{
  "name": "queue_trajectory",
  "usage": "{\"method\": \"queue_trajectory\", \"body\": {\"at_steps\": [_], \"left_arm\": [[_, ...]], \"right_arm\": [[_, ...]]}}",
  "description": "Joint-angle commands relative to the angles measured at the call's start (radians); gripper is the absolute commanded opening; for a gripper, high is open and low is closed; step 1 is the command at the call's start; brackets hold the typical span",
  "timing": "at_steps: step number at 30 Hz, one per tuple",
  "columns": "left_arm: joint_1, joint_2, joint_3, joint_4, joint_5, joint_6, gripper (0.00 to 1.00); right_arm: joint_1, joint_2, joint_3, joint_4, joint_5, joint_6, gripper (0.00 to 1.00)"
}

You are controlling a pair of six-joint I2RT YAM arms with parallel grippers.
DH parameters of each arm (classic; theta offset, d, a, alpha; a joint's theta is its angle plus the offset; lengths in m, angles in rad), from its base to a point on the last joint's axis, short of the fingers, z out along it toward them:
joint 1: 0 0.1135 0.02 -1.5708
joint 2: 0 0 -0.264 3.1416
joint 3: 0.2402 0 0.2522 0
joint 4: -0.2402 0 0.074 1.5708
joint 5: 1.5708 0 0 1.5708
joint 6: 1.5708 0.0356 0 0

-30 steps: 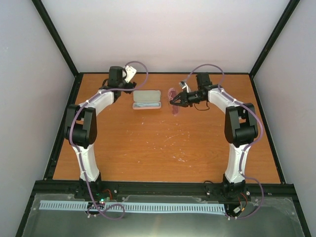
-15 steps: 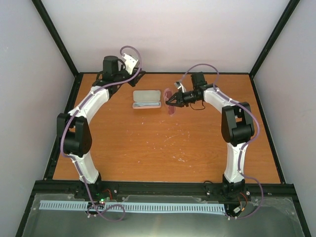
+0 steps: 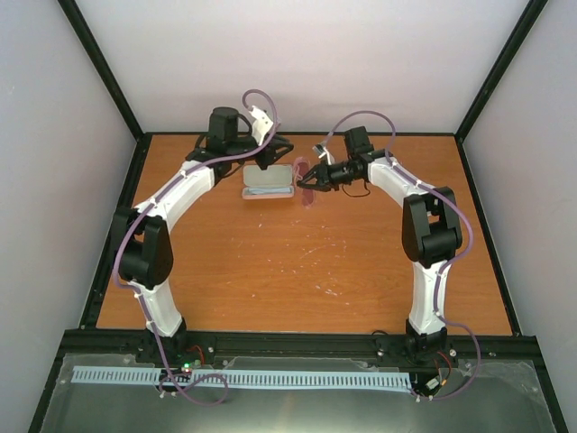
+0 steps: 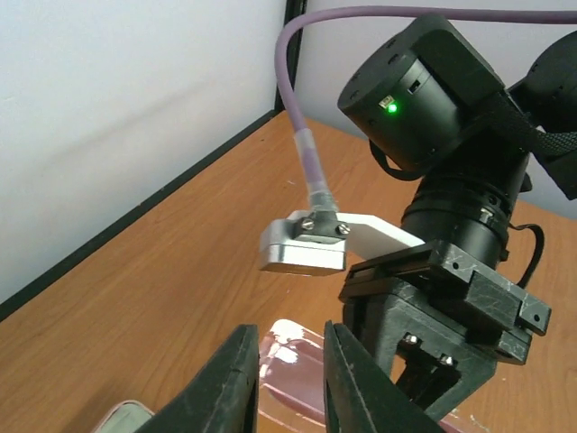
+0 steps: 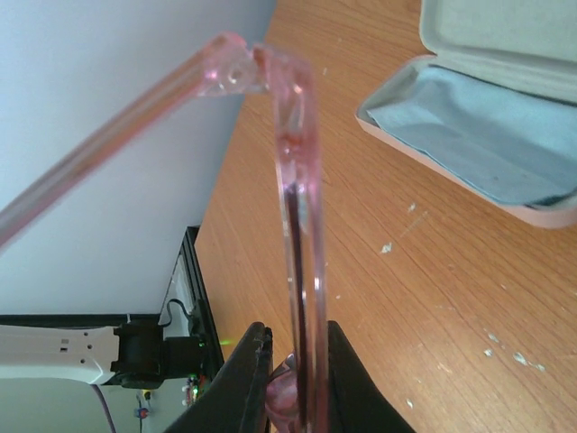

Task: Organize the sunglasses
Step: Fold the sunglasses.

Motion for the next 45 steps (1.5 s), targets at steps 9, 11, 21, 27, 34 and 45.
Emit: {"method": "queue_trajectory", "body": {"at_steps": [9, 11, 21, 27, 34, 45], "left_arm": [[-0.073, 0.001, -0.078, 0.024, 0.071, -0.032, 0.19], [-0.078, 0.002, -0.085, 0.021, 0.070, -0.024, 0.19], [-0.086, 0.012, -0.130, -0.015, -0.006, 0.052, 0.24], [-0.070, 0.005, -0.197, 0.017, -0.204, 0.055, 0.51], [0.069, -0.089, -0.229, 0.046, -0.187, -0.049, 0.33], [0.015, -0.143, -0.272, -0.082, 0.222, 0.078, 0.05]], "right_arm": [[0.025, -0.013, 0.062, 0.063, 0.000, 0.069, 0.03], [0.026, -0.017, 0.070, 0.072, 0.004, 0.078, 0.03], [0.026, -0.030, 0.096, 0.113, -0.003, 0.126, 0.05], [0.022, -0.050, 0.098, 0.036, 0.060, 0.089, 0.04], [0.007, -0.018, 0.169, -0.103, 0.307, 0.075, 0.03], [0.009, 0.035, 0.269, -0.126, 0.394, 0.123, 0.03]]}}
